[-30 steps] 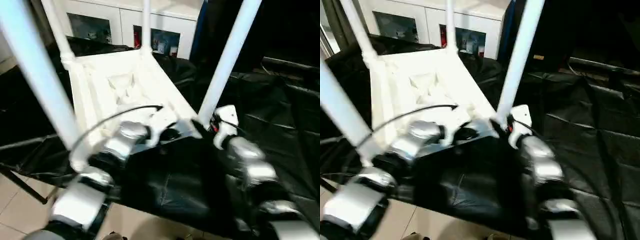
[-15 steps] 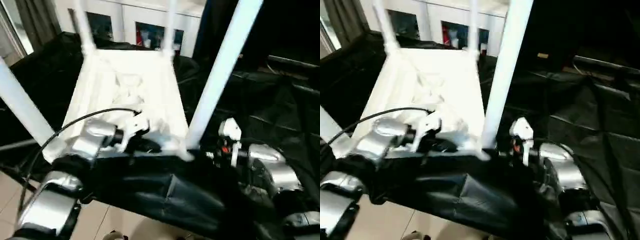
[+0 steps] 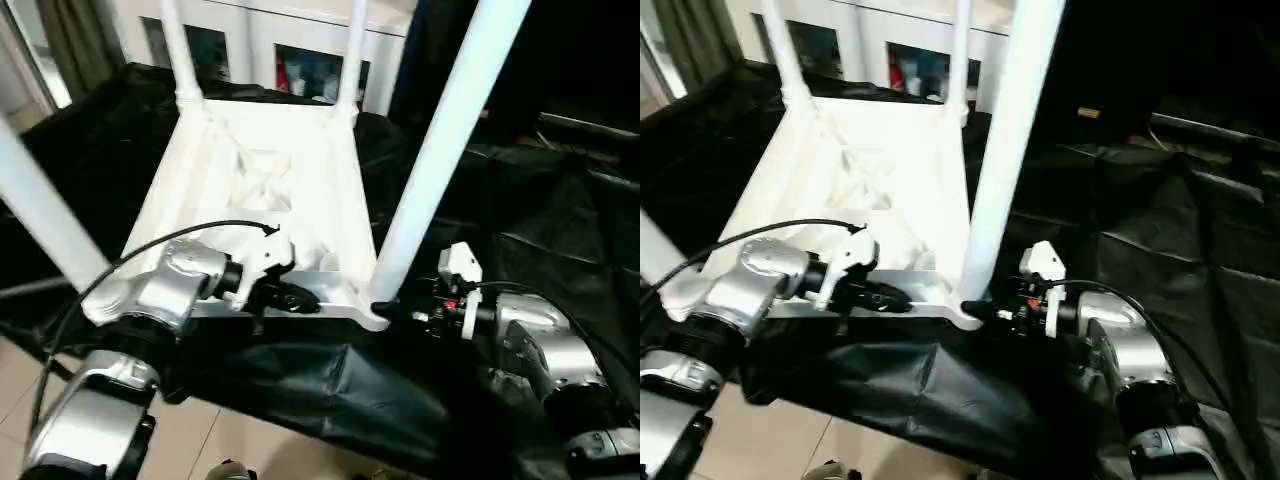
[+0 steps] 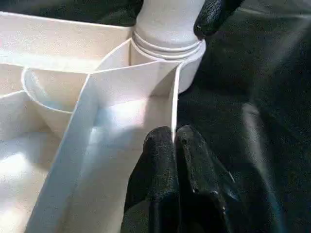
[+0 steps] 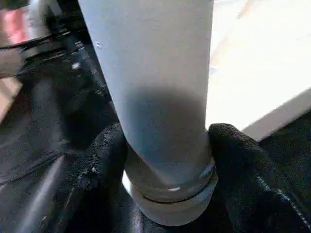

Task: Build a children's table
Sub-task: Rotate leg to tighten

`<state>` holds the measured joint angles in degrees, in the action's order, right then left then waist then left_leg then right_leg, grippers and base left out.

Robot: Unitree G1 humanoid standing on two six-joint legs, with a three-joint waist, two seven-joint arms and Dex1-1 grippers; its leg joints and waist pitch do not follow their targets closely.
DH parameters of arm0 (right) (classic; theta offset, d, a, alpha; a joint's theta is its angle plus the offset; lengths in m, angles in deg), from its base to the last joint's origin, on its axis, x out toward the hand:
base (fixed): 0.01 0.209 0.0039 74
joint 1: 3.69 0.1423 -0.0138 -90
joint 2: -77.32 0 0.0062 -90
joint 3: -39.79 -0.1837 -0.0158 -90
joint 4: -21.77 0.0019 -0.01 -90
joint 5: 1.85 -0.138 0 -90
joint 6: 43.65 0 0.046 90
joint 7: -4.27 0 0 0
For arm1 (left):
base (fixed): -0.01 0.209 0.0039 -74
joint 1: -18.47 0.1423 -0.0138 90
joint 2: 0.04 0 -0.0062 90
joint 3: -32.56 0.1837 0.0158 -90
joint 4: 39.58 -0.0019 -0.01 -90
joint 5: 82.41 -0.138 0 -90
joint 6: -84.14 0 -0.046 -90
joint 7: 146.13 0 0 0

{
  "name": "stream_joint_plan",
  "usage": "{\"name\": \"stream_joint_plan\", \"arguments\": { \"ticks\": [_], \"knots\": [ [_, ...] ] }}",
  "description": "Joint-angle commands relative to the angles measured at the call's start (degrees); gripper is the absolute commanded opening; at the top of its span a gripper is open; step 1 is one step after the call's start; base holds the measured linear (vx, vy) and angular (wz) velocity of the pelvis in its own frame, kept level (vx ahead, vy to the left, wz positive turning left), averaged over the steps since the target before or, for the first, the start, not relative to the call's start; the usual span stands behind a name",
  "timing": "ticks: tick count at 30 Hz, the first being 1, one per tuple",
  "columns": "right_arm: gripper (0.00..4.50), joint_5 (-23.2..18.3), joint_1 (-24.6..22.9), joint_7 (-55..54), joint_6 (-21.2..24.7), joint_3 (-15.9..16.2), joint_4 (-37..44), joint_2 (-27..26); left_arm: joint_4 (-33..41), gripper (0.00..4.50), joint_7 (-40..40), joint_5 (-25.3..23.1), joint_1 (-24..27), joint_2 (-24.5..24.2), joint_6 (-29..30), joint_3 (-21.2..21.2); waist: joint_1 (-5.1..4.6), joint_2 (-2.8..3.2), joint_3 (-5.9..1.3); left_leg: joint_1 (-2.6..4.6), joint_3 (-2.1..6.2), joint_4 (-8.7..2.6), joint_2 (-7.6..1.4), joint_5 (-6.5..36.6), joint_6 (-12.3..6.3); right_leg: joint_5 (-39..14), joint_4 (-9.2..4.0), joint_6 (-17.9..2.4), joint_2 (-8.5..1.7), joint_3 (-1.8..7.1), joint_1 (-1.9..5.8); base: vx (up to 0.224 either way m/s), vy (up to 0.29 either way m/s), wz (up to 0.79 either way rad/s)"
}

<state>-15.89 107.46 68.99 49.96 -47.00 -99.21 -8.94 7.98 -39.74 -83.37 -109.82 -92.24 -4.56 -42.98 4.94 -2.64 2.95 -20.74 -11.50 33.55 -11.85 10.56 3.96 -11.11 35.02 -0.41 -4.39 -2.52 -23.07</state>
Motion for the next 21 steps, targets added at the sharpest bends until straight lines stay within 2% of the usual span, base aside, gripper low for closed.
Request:
{"name": "stream_joint_plan", "arguments": {
  "ticks": [1,2,3,4,5,7,9,10,11,13,14,17,19,21],
  "knots": [
    [2.38,0.5,-0.9,-0.6,0.7,2.5,0.3,-1.6,-1.3,0.0,5.3,-0.5,-0.5,1.8,0.7,-0.4,-0.09,-0.25,-2.92,0.93,0.83,-4.29,-1.87,14.9,-1.45,-16.9,-4.91,-12.0,-3.93,2.22,2.06,0.0,0.0,0.0],
    [2.38,2.1,-0.5,-6.9,-0.1,1.6,-2.0,-3.6,-2.9,0.0,10.4,-1.7,-1.5,3.6,0.6,-0.5,-0.11,-0.17,-2.95,0.94,0.92,-4.34,-1.88,15.3,-1.05,-18.5,-5.06,-11.2,-3.99,2.3,1.99,0.0,0.0,0.0],
    [2.38,2.2,-0.5,-7.2,-0.1,1.6,-2.1,-3.7,-3.0,0.0,10.6,-1.7,-1.5,3.7,0.6,-0.5,-0.29,-0.23,-2.81,0.97,0.87,-4.41,-1.83,15.8,-0.86,-19.4,-5.28,-10.8,-3.92,2.31,1.76,0.0,0.0,0.0],
    [2.37,4.3,0.3,-15.4,-0.4,0.6,-5.0,-6.3,-5.1,0.0,16.3,-2.9,-2.7,6.0,1.0,-0.7,-0.42,-0.19,-2.68,0.95,1.14,-4.58,-1.79,16.9,-0.06,-22.1,-5.46,-9.9,-4.03,2.23,1.78,0.0,0.0,0.0],
    [2.37,5.1,0.6,-18.1,-0.3,0.3,-5.9,-7.1,-5.8,0.0,17.9,-3.1,-3.1,6.8,1.2,-0.8,-0.64,-0.19,-2.61,1.12,1.26,-4.67,-1.7,18.1,0.87,-24.8,-5.67,-9.1,-4.02,2.12,1.6,0.0,0.0,0.0],
    [2.36,5.6,1.0,-21.3,-0.5,-0.3,-6.8,-8.3,-6.5,0.0,20.2,-3.5,-3.7,7.9,1.6,-0.9,-0.99,-0.25,-2.61,1.09,1.48,-4.73,-1.53,19.2,1.26,-28.4,-6.18,-7.3,-4.05,2.02,1.67,0.0,0.0,0.0],
    [2.3,6.8,3.5,-33.1,-0.2,-2.3,-10.7,-12.3,-8.4,0.0,26.5,-4.5,-5.1,11.6,2.4,-0.9,-1.37,0.14,-2.47,1.29,1.56,-4.74,-1.52,20.5,1.4,-29.7,-6.43,-6.7,-4.02,2.06,1.18,0.0,0.0,0.0],
    [2.21,7.0,4.1,-35.5,-0.1,-2.8,-11.7,-13.0,-8.8,0.0,27.6,-4.6,-5.4,12.3,2.5,-1.0,-1.84,0.05,-2.48,1.48,1.72,-4.67,-1.29,22.1,1.73,-32.2,-6.75,-6.2,-3.97,1.83,1.05,0.0,0.0,0.0],
    [2.21,6.8,5.3,-38.6,0.0,-3.5,-13.1,-14.5,-9.2,0.0,28.9,-4.8,-5.8,13.5,2.7,-0.8,-2.0,-0.01,-2.58,1.23,1.94,-4.76,-1.28,22.2,1.52,-32.9,-6.85,-5.6,-4.04,1.71,1.38,0.0,0.0,0.0],
    [2.11,6.5,6.8,-41.8,0.2,-4.2,-14.4,-16.3,-9.6,0.0,30.4,-5.2,-6.2,15.0,2.8,-0.5,-2.24,0.14,-2.66,1.2,2.01,-4.9,-1.37,22.1,1.34,-31.6,-6.92,-5.6,-3.95,1.71,1.24,0.0,0.0,0.0],
    [2.11,6.9,8.1,-44.1,0.1,-4.3,-15.6,-17.5,-10.1,0.0,31.3,-5.5,-6.6,16.3,2.5,-0.2,-2.33,0.21,-2.79,1.08,1.99,-4.99,-1.39,21.9,1.26,-29.6,-6.79,-6.0,-3.9,1.69,1.42,0.0,0.0,0.0],
    [2.11,8.7,9.1,-44.0,-1.8,-2.9,-16.1,-18.3,-10.2,0.0,30.8,-5.9,-6.7,17.3,1.5,0.5,-2.48,0.24,-2.99,1.11,1.68,-4.99,-1.39,21.0,0.89,-23.9,-6.47,-7.7,-3.65,1.83,1.46,0.0,0.0,0.0],
    [2.65,9.2,9.2,-43.0,-2.8,-2.5,-16.2,-18.2,-10.1,0.0,30.2,-5.9,-6.6,17.3,1.3,0.6,-2.46,0.2,-3.06,0.84,1.53,-5.0,-1.43,19.7,0.34,-20.2,-6.12,-8.9,-3.65,1.95,1.74,0.0,0.0,0.0],
    [2.8,8.8,9.5,-40.9,-4.6,-2.9,-16.1,-17.3,-9.6,0.0,27.2,-5.5,-6.2,16.4,0.7,0.9,-2.39,-0.15,-3.05,0.87,1.3,-4.89,-1.4,19.1,-0.39,-18.8,-6.03,-9.7,-3.66,2.01,1.77,0.0,0.0,0.0]
  ]
}}
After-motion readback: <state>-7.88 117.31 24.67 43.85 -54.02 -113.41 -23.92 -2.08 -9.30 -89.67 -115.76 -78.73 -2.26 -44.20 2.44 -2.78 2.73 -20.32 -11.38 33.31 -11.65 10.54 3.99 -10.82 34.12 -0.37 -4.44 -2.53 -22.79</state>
